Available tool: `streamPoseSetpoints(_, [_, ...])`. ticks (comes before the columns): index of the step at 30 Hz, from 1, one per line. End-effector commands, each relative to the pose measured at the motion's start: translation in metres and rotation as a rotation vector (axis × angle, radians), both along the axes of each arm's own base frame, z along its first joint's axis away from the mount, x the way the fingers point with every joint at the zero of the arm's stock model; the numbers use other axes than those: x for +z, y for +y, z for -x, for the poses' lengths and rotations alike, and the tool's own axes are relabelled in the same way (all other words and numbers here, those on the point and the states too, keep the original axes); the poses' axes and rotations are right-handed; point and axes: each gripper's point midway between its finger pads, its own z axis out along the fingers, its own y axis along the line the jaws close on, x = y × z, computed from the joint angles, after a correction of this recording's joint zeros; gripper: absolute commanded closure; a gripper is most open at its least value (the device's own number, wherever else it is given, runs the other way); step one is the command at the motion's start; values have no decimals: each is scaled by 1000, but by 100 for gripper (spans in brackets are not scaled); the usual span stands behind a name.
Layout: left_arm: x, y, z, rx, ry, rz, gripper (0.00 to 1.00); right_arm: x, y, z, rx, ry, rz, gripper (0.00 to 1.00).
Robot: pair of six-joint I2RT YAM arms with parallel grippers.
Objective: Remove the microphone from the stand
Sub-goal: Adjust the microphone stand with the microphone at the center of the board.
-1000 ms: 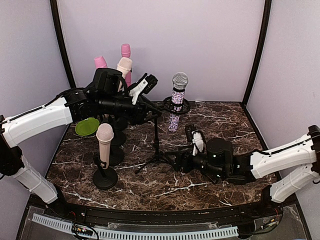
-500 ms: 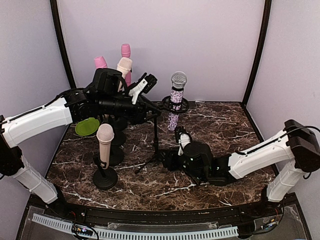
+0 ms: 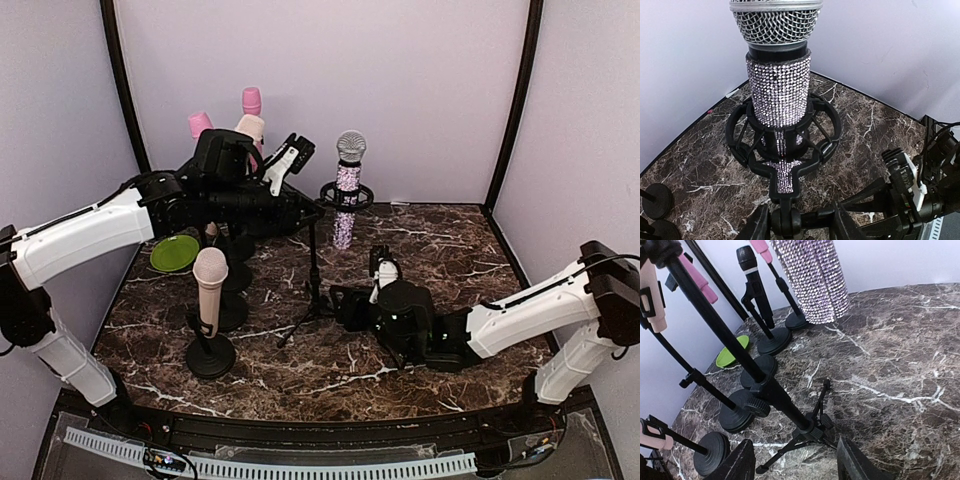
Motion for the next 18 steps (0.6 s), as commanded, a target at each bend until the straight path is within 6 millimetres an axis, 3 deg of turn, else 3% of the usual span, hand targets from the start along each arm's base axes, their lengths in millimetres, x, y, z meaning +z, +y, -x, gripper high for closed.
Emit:
streamPoseSetpoints(1, [30, 6, -25, 144, -56, 58, 81, 13, -24, -2, -87, -26, -40, 43])
streamPoseSetpoints(5, [41, 15, -39, 239, -105, 89, 84, 10, -36, -3, -123, -31, -20, 43])
streamPoseSetpoints(12, [50, 18, -57, 328, -152, 112, 85, 13, -37, -3, -127, -43, -7, 42])
streamPoseSetpoints(18, [39, 17, -60, 346, -131, 107, 85, 11, -32, -5, -124, -36, -10, 42])
